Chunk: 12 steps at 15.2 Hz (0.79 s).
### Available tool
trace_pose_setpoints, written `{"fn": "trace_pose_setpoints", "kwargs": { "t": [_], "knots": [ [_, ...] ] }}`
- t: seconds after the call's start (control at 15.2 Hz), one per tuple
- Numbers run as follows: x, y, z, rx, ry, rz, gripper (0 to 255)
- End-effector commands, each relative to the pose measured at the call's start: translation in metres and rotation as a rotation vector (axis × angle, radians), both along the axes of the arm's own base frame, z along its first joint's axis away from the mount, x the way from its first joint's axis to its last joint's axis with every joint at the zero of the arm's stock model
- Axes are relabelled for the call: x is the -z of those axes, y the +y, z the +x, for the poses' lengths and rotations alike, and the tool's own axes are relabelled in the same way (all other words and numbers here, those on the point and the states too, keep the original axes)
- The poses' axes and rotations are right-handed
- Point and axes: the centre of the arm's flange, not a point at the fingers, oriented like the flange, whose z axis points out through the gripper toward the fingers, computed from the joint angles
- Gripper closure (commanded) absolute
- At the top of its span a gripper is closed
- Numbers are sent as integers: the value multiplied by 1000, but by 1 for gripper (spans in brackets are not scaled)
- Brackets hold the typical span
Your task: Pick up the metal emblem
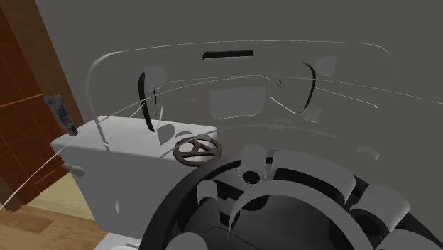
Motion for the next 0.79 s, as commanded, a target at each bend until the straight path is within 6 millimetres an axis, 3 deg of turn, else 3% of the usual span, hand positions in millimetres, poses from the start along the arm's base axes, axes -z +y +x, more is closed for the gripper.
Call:
{"fn": "trace_pose_setpoints", "kwargs": {
  "t": [0.0, 0.73],
  "knots": [
    [0, 0, 0, 0, 0, 0, 0],
    [23, -96, 106, -38, -21, 21, 0]
  ]
}}
